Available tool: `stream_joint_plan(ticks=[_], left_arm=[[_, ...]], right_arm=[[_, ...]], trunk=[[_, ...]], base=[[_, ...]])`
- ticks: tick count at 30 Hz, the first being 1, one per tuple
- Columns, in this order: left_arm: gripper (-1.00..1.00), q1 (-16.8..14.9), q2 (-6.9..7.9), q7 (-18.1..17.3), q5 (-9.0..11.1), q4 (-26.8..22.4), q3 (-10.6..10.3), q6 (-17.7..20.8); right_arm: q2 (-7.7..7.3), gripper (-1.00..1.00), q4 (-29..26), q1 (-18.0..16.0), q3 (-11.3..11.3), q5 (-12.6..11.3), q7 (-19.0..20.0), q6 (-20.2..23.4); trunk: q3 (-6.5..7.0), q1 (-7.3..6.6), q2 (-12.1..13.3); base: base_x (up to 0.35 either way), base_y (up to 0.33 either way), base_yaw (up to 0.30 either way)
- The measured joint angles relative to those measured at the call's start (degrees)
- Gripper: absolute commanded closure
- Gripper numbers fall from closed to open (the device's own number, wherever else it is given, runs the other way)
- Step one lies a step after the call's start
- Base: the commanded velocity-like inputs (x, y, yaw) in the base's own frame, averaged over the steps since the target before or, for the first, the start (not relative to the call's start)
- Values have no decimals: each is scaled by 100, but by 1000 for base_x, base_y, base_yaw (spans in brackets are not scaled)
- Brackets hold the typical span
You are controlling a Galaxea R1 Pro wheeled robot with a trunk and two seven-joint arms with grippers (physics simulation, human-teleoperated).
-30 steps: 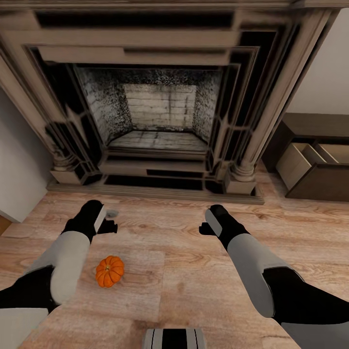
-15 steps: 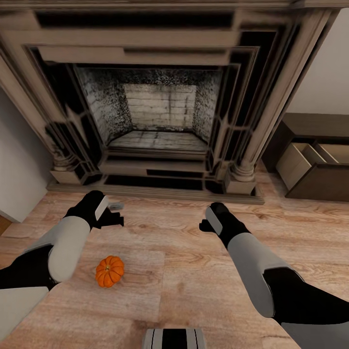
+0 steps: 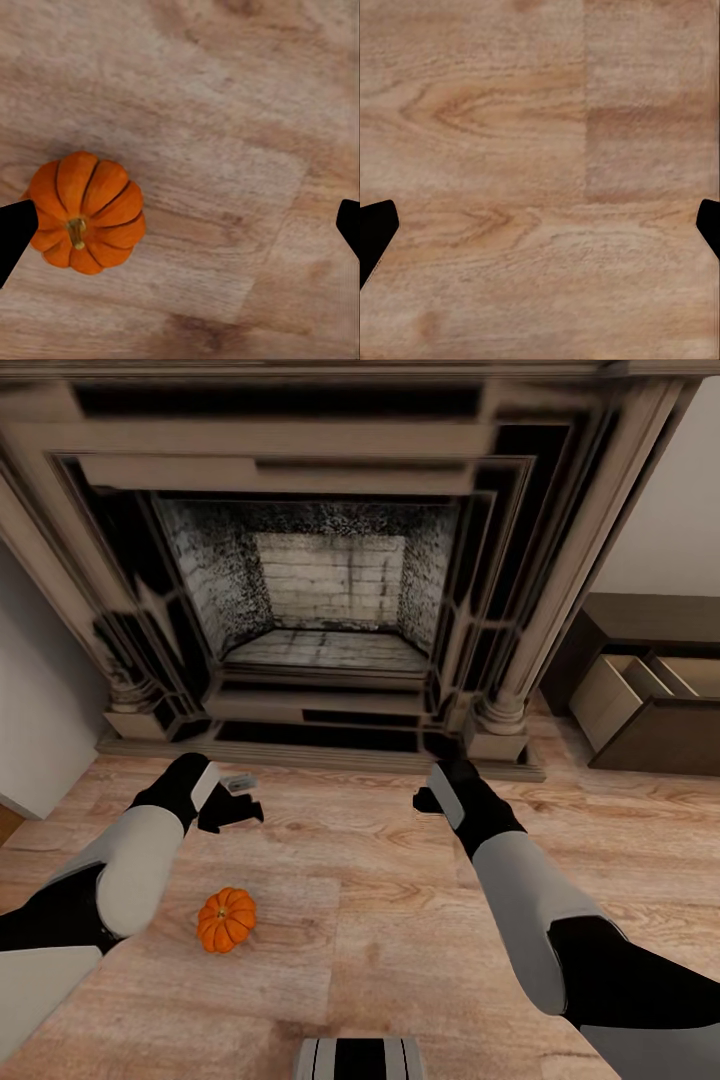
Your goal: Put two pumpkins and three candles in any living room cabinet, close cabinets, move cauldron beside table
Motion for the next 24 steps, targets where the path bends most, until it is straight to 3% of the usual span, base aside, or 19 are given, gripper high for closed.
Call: stream_joint_plan(ticks=[3, 7, 15, 24], left_arm=[[-100, 0, 9, 3, 4, -54, 68, 0], [-100, 0, 90, 5, -8, -152, 103, 0], [-100, 0, 335, 5, -11, -207, 114, -4], [-100, 0, 455, 31, -38, -229, 101, -30]], right_arm=[[0, -100, -474, -6, -7, 3, -115, 345], [0, -100, -794, -30, -12, -11, -320, 485], [0, -100, -1281, -48, 1, -46, -457, 530], [0, -100, -1709, -49, 13, -172, -455, 536]], trunk=[[0, 0, 0], [0, 0, 0], [0, 0, 0], [0, 0, 0]], base=[[0, 0, 0], [0, 0, 0], [0, 0, 0], [0, 0, 0]])
